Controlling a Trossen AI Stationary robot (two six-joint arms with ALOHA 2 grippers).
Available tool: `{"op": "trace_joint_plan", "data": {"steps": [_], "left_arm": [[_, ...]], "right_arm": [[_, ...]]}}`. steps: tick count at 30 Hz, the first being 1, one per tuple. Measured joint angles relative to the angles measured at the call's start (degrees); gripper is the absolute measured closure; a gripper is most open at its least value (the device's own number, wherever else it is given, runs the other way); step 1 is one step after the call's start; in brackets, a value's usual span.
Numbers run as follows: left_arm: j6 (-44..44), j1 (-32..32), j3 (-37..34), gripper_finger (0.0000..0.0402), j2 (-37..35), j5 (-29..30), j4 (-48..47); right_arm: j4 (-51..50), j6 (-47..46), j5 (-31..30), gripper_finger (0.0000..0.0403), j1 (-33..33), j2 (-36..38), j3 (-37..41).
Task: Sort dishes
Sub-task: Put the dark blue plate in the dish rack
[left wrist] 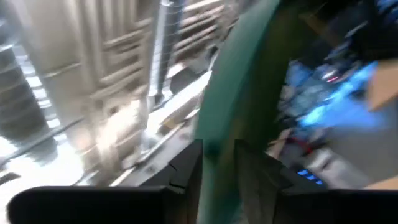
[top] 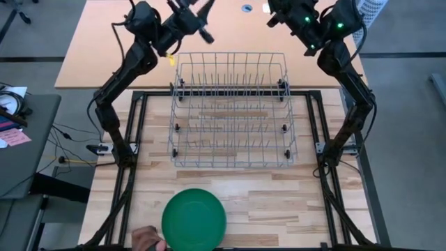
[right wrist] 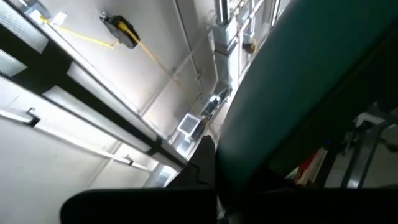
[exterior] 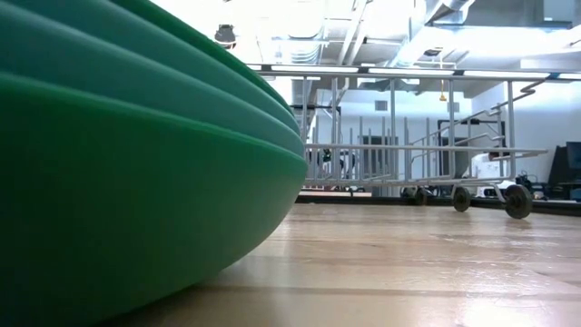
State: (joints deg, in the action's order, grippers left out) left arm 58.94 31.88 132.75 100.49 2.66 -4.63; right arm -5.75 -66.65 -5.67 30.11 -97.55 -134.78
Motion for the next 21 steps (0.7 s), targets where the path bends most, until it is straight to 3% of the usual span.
{"op": "trace_joint_plan", "data": {"steps": [4,7,14,21], "left_arm": [[-6.5,0.4,0.0,0.0288,-2.3,0.4,-6.6],[-14.0,1.4,0.0,0.0280,-4.7,0.9,-11.9],[-38.3,5.2,0.0,0.0279,-10.4,0.8,-22.0],[-52.3,9.6,0.0,0.0279,-13.7,-3.3,-29.9]], "right_arm": [[0.3,-0.6,2.0,0.0397,2.6,0.0,0.0],[0.6,-3.0,6.8,0.0398,5.0,-0.1,0.0],[0.1,-5.0,29.2,0.0398,10.3,-2.3,0.0],[0.3,-4.0,49.1,0.0399,12.9,-8.1,0.0]]}}
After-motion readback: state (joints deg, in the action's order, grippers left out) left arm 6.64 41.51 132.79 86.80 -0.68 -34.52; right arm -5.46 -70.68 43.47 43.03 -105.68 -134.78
